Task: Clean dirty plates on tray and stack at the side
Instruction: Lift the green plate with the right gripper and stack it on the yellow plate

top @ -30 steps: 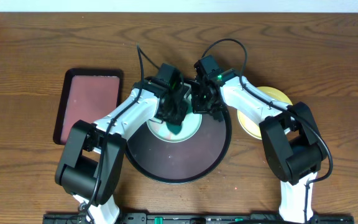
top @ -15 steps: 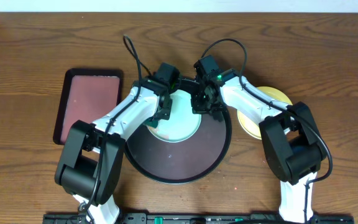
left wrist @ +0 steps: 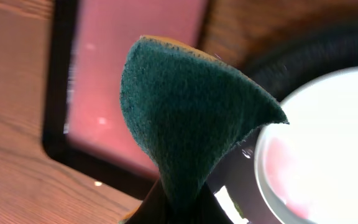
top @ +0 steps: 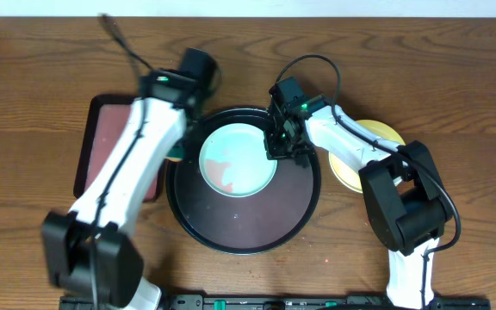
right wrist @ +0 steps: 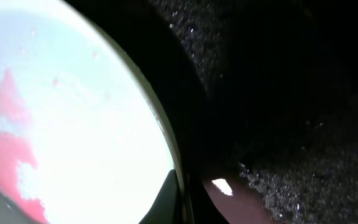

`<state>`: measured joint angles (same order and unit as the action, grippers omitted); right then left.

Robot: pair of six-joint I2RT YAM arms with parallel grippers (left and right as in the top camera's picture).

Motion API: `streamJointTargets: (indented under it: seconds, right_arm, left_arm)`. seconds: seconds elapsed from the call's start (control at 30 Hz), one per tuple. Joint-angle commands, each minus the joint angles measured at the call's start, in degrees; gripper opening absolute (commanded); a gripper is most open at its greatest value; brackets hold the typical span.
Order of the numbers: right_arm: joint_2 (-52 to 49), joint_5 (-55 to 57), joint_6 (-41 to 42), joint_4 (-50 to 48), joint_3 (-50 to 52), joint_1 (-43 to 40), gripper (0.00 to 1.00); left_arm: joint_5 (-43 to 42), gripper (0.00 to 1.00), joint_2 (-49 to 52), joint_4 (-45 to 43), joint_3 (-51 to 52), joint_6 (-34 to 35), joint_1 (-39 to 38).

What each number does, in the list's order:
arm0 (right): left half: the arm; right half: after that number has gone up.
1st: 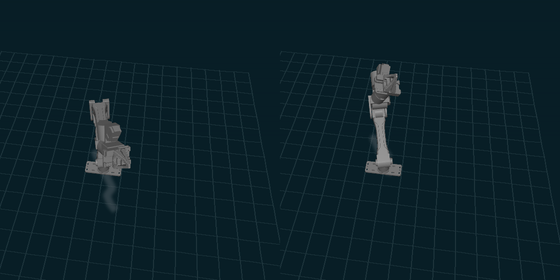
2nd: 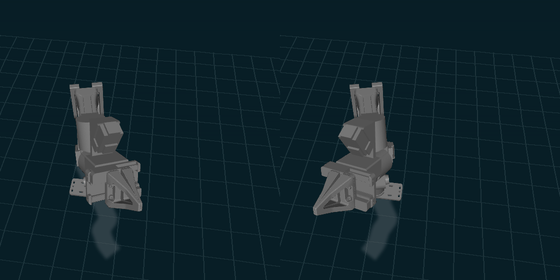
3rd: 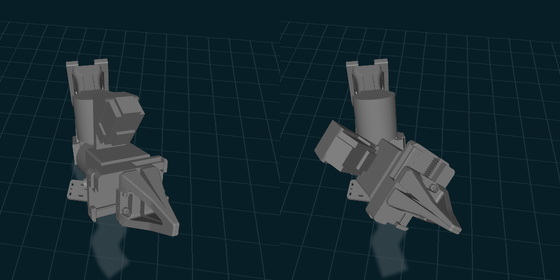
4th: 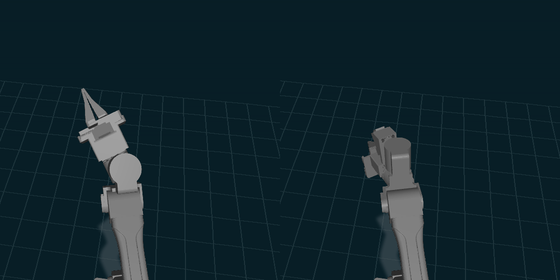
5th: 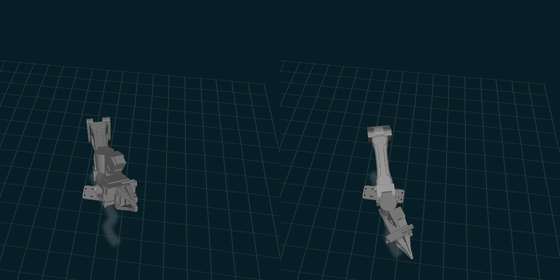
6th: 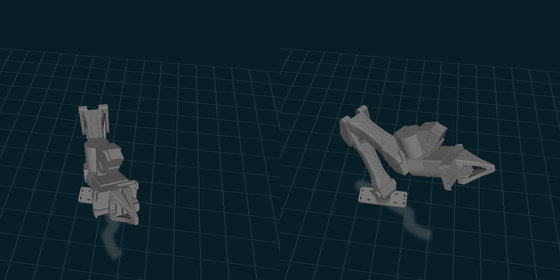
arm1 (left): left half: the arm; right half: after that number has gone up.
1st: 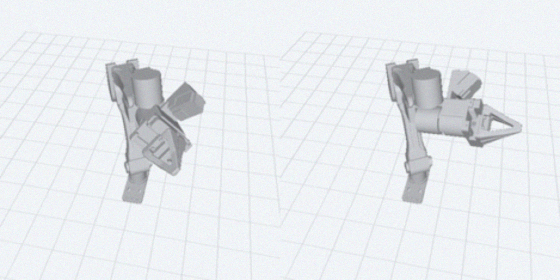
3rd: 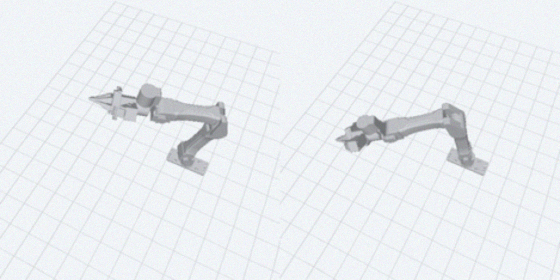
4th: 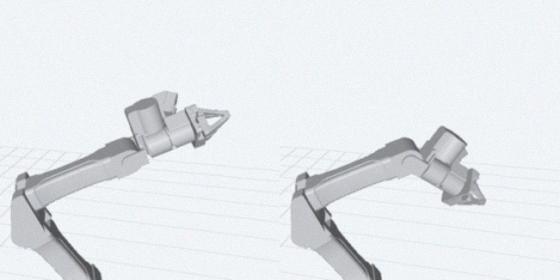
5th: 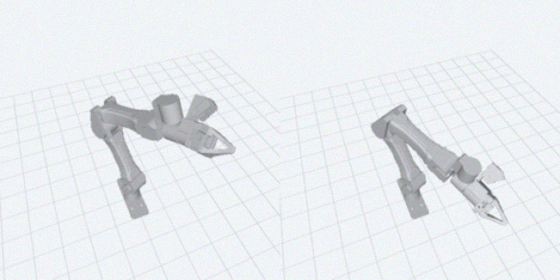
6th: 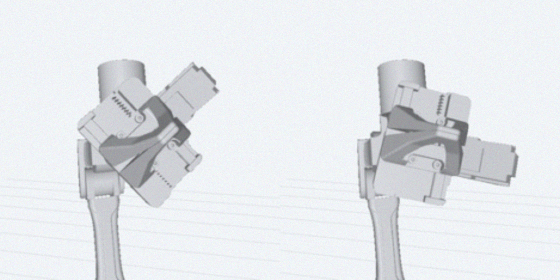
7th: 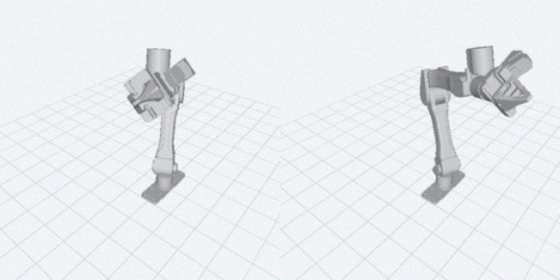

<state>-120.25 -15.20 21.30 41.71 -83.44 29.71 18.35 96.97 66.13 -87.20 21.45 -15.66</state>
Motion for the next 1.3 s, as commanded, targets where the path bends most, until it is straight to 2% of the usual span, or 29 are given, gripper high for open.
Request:
streamJointTargets:
  seconds: [0.0,0.1,0.23,0.63,0.77,1.0,1.17,1.27]
  right_arm:
    - [4.28,-2.08,-3.45,0.90,-0.48,0.72,0.01]
    - [8.26,1.64,-3.61,1.88,-0.48,1.38,0.01]
    - [13.51,12.59,-3.61,3.93,-0.48,4.02,0.01]
    - [23.47,64.65,-0.72,10.21,-0.48,23.41,0.01]
    - [23.63,76.81,-0.52,11.28,-0.48,28.65,0.01]
    - [23.63,89.22,-0.35,13.00,-0.46,33.97,0.01]
    - [23.74,97.77,5.44,16.52,-0.46,35.45,0.01]
    - [24.11,97.66,9.16,18.18,-0.46,35.52,0.01]
  left_arm:
    - [1.64,0.07,-2.64,0.42,-1.29,1.38,4.39]
    - [1.64,0.08,-2.89,0.44,-1.27,1.38,7.98]
    - [1.60,0.07,-2.73,0.00,-0.76,1.42,10.88]
    - [-2.93,0.07,-2.67,-7.15,4.63,2.91,11.74]
    - [-2.91,0.07,-2.67,-7.13,5.25,2.89,11.74]
    - [-2.86,0.07,-2.67,-7.37,5.40,2.89,11.80]
    - [-2.86,0.08,-2.67,-7.37,5.40,2.89,11.80]
    - [-2.84,0.07,-2.67,-7.37,5.40,2.86,11.87]
